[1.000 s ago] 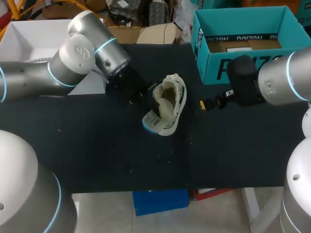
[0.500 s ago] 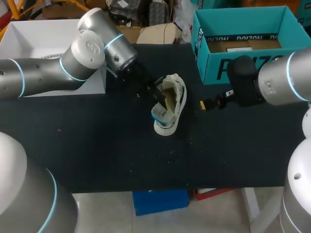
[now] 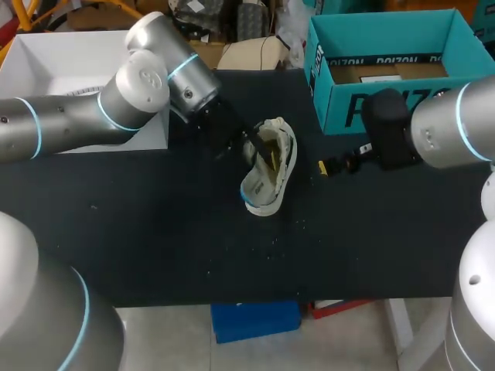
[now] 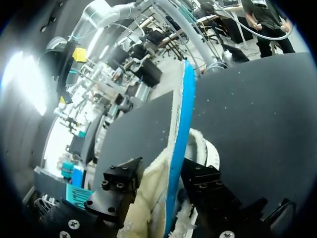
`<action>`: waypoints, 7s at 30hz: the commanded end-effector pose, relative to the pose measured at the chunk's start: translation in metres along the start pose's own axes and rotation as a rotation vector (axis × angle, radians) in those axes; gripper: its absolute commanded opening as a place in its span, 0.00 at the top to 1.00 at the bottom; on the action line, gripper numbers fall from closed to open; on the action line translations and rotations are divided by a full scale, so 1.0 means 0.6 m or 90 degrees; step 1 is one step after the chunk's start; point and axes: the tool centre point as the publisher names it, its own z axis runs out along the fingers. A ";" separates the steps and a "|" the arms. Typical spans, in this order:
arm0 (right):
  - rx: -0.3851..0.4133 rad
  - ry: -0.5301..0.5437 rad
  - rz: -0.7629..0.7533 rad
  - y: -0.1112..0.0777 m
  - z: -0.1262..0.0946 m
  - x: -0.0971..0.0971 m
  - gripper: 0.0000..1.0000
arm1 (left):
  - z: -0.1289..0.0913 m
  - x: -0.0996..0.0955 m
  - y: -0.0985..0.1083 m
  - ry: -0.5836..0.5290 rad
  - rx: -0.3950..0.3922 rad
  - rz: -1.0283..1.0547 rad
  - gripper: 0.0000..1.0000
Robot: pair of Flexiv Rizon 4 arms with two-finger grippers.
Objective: Take the shoe out of the shoebox, open the shoe tongue, remove and reinsert the insole, then place the shoe into the shoebox
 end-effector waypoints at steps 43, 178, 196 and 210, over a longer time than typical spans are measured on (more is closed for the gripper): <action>0.002 -0.001 0.000 0.001 0.000 0.001 0.00 | 0.016 0.017 -0.015 0.012 0.021 -0.017 1.00; 0.002 -0.001 0.000 0.001 0.000 0.001 0.00 | 0.017 0.060 -0.016 0.246 -0.110 -0.118 0.98; 0.002 -0.001 0.000 0.001 0.000 0.001 0.00 | 0.029 0.064 -0.045 0.380 0.021 -0.106 0.00; 0.002 -0.001 0.000 0.001 0.000 0.001 0.00 | 0.001 0.012 -0.029 0.299 -0.179 -0.003 1.00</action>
